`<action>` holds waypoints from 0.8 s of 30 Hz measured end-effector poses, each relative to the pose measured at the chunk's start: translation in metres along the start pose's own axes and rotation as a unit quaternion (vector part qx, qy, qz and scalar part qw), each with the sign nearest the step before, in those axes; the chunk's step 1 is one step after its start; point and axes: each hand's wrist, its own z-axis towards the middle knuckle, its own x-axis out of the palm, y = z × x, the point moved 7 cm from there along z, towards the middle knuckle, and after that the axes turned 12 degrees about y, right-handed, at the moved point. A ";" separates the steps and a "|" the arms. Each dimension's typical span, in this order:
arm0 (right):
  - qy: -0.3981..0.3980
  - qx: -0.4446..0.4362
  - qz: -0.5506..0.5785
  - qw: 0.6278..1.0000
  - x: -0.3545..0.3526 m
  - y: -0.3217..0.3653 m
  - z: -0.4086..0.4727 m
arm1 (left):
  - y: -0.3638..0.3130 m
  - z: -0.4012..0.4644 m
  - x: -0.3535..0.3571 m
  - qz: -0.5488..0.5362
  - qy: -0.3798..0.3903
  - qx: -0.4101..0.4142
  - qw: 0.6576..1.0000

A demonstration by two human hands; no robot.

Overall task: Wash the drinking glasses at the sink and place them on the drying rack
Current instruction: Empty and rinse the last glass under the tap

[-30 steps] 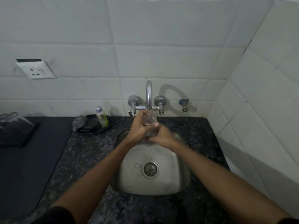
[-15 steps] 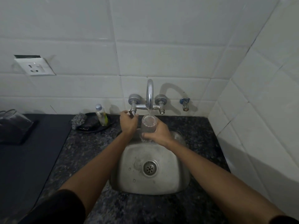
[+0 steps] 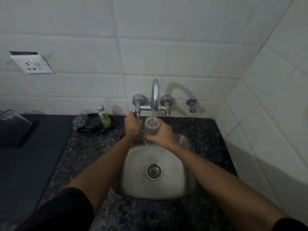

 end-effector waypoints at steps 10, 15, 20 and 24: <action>-0.035 0.002 -0.041 0.999 0.001 0.006 -0.003 | -0.003 -0.002 -0.002 0.018 -0.005 0.011 1.000; -0.044 0.006 -0.051 0.998 -0.002 0.006 -0.003 | -0.006 -0.004 -0.001 0.048 -0.003 0.018 0.999; -0.031 0.009 -0.043 0.999 -0.002 0.003 -0.002 | -0.011 -0.005 0.002 0.110 0.007 0.018 0.994; -0.032 0.020 -0.055 0.998 -0.002 0.002 -0.003 | -0.012 -0.006 0.001 0.128 0.021 0.033 0.991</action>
